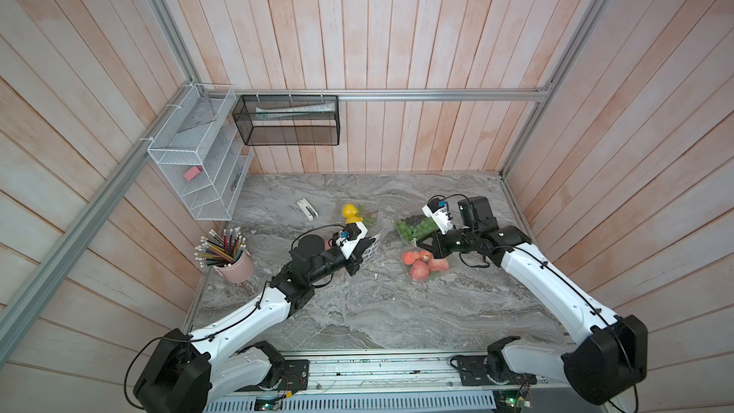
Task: Label fruit boxes
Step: Stick the label on the fruit box.
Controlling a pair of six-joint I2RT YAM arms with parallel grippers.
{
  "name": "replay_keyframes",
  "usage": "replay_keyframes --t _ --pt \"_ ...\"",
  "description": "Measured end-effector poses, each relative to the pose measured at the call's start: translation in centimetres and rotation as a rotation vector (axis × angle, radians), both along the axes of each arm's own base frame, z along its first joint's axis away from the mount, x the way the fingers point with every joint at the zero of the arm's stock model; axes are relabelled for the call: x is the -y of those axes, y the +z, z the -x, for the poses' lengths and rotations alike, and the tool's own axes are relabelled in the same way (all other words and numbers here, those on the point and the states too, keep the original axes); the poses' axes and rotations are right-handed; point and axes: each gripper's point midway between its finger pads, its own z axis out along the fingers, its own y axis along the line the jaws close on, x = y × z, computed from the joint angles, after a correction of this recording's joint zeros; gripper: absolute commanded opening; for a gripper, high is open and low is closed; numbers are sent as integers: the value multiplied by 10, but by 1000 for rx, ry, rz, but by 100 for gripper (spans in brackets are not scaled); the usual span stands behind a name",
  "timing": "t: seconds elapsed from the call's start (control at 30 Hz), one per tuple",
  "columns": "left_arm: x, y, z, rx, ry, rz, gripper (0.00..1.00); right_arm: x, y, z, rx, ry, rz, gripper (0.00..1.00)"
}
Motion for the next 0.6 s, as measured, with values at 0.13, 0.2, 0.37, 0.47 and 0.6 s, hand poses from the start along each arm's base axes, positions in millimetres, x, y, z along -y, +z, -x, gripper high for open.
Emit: replay_keyframes --t 0.13,0.2,0.37,0.47,0.6 --pt "0 -3 0 -9 3 -7 0 20 -29 -2 -168 -57 66 0" --pt "0 -3 0 -11 3 -9 0 24 -39 1 -231 -61 91 0" --pt "0 -7 -1 -30 5 -9 0 27 -57 10 -351 -51 144 0" --pt "1 -10 -2 -43 6 -10 0 31 -62 9 -380 -60 177 0" --pt "1 -12 -3 -52 7 -7 0 34 -63 1 -391 -71 195 0"
